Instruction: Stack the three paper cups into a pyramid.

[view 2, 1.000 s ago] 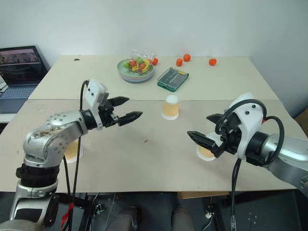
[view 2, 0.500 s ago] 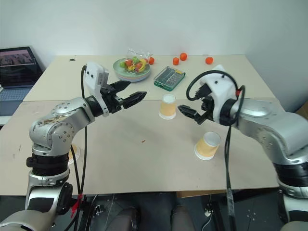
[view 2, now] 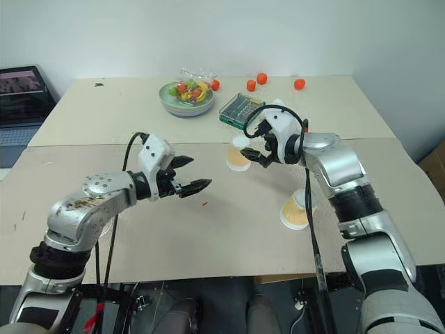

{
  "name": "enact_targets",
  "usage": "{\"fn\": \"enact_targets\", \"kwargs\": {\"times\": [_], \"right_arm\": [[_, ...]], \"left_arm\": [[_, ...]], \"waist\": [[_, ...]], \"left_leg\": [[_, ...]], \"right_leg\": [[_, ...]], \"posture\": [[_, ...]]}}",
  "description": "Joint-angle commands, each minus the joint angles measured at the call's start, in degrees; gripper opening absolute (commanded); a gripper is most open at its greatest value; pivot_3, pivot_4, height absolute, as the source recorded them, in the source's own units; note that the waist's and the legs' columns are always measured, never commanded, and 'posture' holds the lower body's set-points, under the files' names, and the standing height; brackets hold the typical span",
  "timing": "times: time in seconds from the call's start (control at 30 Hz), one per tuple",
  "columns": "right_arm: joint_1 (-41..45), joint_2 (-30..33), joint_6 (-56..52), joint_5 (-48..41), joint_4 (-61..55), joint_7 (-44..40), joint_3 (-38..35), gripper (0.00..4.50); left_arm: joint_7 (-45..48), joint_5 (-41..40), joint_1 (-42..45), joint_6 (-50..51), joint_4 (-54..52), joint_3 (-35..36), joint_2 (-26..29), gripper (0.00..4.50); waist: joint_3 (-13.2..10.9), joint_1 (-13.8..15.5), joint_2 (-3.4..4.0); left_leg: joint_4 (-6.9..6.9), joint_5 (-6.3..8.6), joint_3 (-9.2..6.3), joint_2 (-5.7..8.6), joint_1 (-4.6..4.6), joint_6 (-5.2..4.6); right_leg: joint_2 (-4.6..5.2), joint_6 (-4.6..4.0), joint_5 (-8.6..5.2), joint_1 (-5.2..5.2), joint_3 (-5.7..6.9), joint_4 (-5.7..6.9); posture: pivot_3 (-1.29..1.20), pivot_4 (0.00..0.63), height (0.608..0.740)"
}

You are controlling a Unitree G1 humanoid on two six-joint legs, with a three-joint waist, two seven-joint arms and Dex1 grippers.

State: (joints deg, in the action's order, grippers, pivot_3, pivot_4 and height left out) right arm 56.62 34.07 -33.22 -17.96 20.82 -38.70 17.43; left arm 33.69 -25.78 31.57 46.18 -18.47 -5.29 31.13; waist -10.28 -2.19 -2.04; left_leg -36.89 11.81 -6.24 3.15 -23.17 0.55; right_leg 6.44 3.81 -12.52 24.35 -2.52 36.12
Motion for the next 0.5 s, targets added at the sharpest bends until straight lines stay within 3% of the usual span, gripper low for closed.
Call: {"fn": "enact_targets", "kwargs": {"times": [0.03,0.5], "right_arm": [[5.3,-0.8,5.0,3.9,5.3,-3.1,-1.2,4.5],[15.7,-10.3,16.2,13.6,26.4,-9.0,-2.0,4.5]], "left_arm": [[-0.8,0.1,1.1,-1.5,-2.2,1.5,-0.9,4.43],[-2.3,0.2,1.1,-1.0,-2.4,1.8,-3.6,4.43]], "waist": [[0.0,-0.1,0.0],[0.0,-0.4,0.01]], "left_leg": [[-0.01,0.0,0.0,0.01,-0.02,0.01],[0.0,-0.03,-0.01,0.0,0.0,0.05]], "right_leg": [[0.01,0.0,0.0,0.01,0.0,-0.01],[0.0,-0.02,0.02,0.06,-0.04,0.06]], "posture": [[0.0,0.15,0.74],[0.0,0.15,0.74]]}}
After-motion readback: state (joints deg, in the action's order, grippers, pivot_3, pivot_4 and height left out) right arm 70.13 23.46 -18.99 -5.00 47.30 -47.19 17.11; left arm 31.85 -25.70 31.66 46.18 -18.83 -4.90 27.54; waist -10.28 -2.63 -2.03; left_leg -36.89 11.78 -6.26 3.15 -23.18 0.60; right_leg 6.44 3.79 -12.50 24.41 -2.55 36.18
